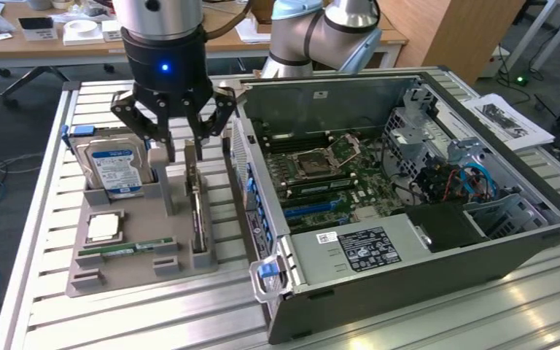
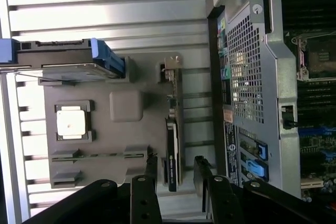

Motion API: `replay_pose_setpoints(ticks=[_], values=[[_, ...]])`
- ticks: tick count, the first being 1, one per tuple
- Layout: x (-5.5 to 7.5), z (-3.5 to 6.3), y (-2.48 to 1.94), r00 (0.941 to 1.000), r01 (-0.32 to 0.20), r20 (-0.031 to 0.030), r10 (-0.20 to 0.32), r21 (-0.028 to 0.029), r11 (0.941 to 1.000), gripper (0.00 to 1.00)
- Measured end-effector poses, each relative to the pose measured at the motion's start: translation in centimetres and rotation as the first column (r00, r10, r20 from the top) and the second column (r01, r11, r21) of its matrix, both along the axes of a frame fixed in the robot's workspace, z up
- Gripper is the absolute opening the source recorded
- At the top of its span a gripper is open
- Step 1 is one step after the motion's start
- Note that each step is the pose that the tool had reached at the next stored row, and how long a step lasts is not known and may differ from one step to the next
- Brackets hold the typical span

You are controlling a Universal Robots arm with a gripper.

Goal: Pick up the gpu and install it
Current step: 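Pick up the gpu and move the gpu toward the slot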

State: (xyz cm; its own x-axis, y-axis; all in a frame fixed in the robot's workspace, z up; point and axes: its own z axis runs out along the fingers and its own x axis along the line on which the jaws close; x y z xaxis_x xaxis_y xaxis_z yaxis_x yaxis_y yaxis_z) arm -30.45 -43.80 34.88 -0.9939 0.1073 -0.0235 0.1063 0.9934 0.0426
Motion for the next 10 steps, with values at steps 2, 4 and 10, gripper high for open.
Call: replay_pose_setpoints(ticks=[2, 4, 10], values=[[0.0, -0.36, 0.0, 1.0, 0.0, 0.0, 0.0, 0.0, 1.0, 0.42], [0.0, -0.72, 0.0, 1.0, 0.0, 0.0, 0.0, 0.0, 1.0, 0.42], [0.0, -1.82, 0.0, 1.0, 0.0, 0.0001, 0.0, 0.0, 1.0, 0.42]])
